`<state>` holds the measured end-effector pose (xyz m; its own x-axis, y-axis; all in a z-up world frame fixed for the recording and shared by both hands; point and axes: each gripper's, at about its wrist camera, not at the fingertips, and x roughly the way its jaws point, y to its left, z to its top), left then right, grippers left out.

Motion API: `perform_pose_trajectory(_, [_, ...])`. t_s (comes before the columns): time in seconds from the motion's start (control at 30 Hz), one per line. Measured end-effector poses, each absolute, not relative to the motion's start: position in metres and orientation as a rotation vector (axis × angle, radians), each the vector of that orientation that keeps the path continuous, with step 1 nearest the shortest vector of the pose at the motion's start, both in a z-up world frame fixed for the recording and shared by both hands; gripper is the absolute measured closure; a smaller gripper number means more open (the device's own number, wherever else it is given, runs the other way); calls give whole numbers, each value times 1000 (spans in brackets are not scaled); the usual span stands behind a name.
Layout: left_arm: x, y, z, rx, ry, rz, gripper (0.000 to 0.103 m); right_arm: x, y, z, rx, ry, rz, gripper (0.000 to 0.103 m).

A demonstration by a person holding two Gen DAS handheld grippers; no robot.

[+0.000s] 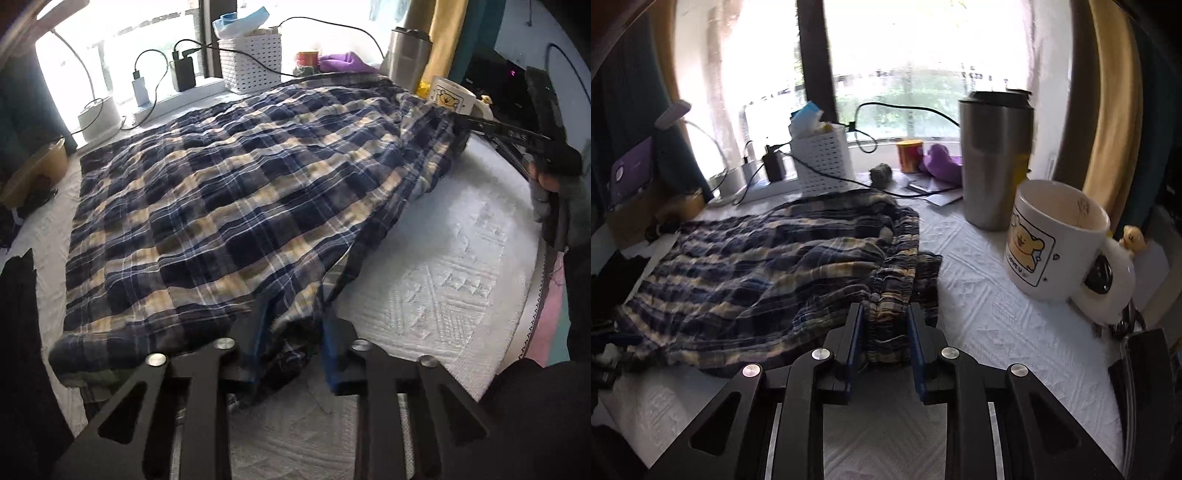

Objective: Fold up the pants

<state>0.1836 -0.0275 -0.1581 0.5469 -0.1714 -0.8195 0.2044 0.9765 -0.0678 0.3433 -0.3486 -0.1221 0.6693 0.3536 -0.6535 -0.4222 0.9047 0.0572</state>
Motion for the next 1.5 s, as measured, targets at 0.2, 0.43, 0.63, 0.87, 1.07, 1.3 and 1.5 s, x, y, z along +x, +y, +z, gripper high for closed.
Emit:
perform_pose_trajectory(0.2, [171, -24, -147, 4, 959, -227, 93, 328, -349, -125, -164, 724, 421, 81])
perform_pose_trajectory(0.43, [155, -22, -152, 12, 990, -204, 93, 316, -362, -153, -158, 796, 359, 82])
perform_pose_trajectory(0.63, [151, 4, -139, -83, 983, -199, 64, 314, -365, -136, -146, 741, 359, 78])
perform_pose_trajectory(0.87, [137, 70, -124, -201, 903, -10, 59, 336, -366, -118, -84, 687, 357, 19])
perform_pose_trajectory(1.07, [133, 114, -144, -330, 937, 146, 52, 360, -363, -129, -4, 756, 396, 23])
perform_pose_trajectory(1.3, [140, 111, -152, -436, 933, 80, 53, 369, -348, -141, -42, 819, 381, 76])
perform_pose_trajectory(1.5, [136, 109, -152, -379, 958, 44, 99, 350, -349, -131, -142, 819, 331, 80])
